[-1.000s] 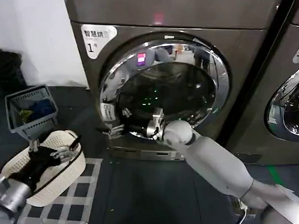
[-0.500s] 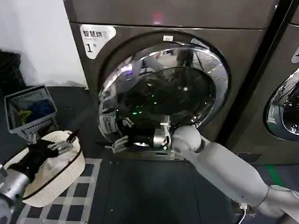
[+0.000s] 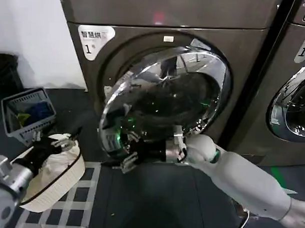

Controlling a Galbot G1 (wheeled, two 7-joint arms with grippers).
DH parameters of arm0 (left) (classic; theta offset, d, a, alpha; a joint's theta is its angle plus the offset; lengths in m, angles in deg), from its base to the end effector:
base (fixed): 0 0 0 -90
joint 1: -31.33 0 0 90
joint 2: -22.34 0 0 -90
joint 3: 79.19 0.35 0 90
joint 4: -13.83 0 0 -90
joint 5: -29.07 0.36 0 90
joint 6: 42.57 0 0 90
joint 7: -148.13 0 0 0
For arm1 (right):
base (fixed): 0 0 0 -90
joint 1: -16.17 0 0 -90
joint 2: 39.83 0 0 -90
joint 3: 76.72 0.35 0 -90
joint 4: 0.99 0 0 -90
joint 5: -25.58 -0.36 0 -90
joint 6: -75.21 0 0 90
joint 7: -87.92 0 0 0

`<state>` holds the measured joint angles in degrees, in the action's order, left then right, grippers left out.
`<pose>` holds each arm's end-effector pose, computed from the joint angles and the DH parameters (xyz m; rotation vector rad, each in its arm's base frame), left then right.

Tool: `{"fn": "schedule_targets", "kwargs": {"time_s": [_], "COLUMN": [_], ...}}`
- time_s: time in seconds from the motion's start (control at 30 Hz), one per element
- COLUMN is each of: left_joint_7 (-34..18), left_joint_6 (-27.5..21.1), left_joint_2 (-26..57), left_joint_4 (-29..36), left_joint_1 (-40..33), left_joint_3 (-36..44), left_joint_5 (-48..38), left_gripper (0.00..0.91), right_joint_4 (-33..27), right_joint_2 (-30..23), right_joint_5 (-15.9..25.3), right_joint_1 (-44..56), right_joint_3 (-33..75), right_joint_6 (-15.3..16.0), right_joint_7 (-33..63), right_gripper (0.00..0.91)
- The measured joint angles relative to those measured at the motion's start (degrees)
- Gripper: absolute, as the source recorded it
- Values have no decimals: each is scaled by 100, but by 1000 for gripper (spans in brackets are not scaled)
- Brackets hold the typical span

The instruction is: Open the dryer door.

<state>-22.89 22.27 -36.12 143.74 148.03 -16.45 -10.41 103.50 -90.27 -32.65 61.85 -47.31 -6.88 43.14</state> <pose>0.2034 0.1701 -0.1418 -0.2774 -3.0415 -0.0411 0.3976 0.0685 -0.1621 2.3529 -1.9987 -0.0351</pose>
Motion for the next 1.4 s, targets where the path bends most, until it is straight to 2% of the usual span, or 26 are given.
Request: {"fn": "schedule_targets", "kwargs": {"time_s": [0.33, 0.73, 1.0, 1.4], "left_joint_7": [216, 406, 666, 970], "left_joint_6": [340, 782, 1147, 1429], "left_joint_2": [387, 927, 1377, 1942], "left_joint_4": [-216, -233, -209, -116], "left_joint_1": [-214, -403, -649, -1054], "left_joint_3": [291, 952, 1499, 2175], "left_joint_5": [-51, -35, -3, -77], "left_gripper": [907, 907, 907, 907], "right_joint_4": [314, 704, 711, 721], "right_joint_2": [540, 1153, 1501, 1971], "right_joint_5": [0, -27, -167, -297], "right_joint_1": [55, 286, 486, 860], "right_joint_3": [-32, 70, 217, 564], "right_joint_6": [-248, -323, -435, -647], "right_joint_7": [-683, -1199, -1682, -2596], "right_gripper": [907, 907, 907, 907]}}
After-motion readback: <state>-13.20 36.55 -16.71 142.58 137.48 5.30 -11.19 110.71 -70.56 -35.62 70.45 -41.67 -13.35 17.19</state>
